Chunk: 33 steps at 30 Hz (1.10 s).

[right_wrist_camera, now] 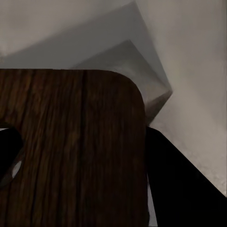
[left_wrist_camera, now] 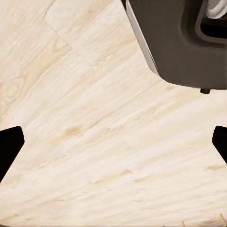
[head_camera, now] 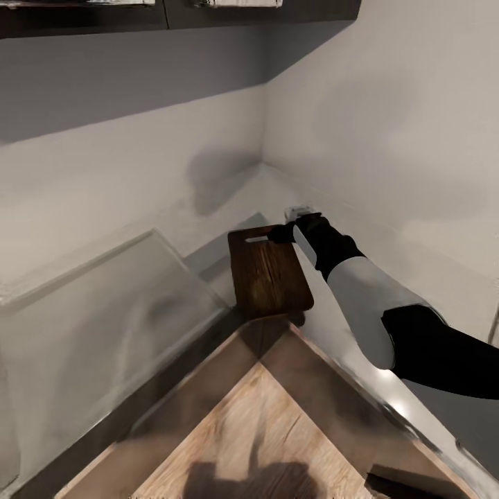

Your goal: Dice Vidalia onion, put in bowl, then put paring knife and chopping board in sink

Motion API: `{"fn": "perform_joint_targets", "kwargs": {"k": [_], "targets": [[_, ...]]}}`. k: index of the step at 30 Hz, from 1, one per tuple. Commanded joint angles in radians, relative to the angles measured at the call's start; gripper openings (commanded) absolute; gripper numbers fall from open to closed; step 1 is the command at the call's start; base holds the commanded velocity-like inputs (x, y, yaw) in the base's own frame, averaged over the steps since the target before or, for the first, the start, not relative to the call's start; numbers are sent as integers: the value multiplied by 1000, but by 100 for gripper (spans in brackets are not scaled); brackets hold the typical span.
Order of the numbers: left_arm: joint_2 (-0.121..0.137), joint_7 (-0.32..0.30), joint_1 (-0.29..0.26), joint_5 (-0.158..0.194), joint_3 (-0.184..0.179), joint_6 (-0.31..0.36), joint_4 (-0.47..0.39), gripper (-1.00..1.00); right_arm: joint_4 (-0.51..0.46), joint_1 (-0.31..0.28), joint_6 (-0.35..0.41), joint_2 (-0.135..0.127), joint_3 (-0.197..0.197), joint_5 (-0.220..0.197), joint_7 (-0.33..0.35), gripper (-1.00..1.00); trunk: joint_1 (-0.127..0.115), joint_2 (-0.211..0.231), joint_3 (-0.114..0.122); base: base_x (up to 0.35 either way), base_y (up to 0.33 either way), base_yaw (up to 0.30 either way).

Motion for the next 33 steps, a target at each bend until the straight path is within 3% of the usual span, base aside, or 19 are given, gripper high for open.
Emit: {"fn": "perform_joint_targets", "kwargs": {"k": [1,33], "targets": [[0,-1,1,5,0,-1,-2,100,-1,-1,5,0,2,-1,2,-100,0,-2,0,-312,87,0],[3,-1,1,6,0,-1,-2,100,1,-1,-2,0,1,-3,24,-100,0,-2,50,-312,87,0]]}}
